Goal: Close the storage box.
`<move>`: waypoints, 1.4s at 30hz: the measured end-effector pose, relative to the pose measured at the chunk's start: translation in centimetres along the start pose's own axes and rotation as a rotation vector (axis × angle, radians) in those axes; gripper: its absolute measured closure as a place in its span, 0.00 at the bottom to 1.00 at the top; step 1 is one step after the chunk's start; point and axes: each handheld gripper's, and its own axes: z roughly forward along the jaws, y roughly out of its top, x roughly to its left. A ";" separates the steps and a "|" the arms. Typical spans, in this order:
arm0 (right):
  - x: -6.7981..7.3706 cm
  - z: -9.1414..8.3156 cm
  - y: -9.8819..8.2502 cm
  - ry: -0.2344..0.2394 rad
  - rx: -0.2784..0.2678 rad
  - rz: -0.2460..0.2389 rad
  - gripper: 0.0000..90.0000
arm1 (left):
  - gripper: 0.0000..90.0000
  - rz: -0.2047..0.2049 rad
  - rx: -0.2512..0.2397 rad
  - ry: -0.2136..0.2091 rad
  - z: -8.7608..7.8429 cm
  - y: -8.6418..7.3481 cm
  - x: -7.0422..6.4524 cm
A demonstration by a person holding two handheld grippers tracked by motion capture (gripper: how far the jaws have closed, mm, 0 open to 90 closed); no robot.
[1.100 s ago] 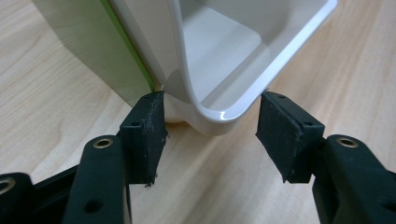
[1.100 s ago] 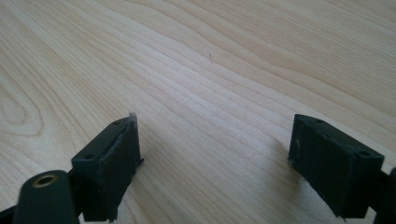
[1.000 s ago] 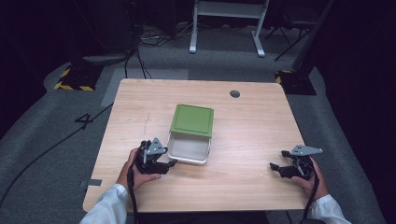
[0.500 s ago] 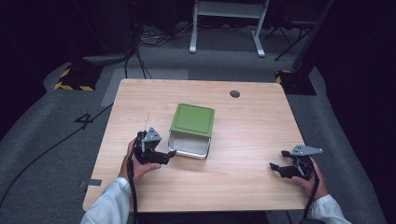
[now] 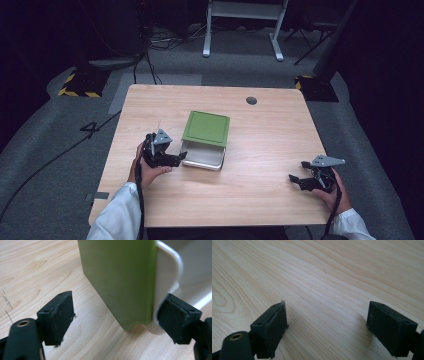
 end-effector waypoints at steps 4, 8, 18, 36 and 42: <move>0.0 0.0 0.0 0.000 0.000 -0.001 0.18 | 0.19 0.037 -0.010 0.010 0.4 0.3 0.3; 0.0 0.0 0.0 0.000 0.000 0.000 0.18 | 0.18 0.050 -0.004 0.013 0.7 0.5 0.2; 0.0 0.0 0.0 0.000 0.000 -0.001 0.18 | 0.18 0.074 -0.013 -0.003 -0.9 0.9 0.4; 0.0 0.0 0.0 0.000 0.000 -0.001 0.18 | 0.18 0.170 0.071 0.028 -5.2 -2.2 0.8; 0.0 0.0 0.0 0.000 0.000 0.000 0.18 | 0.18 0.188 0.113 0.071 -6.0 -3.9 0.8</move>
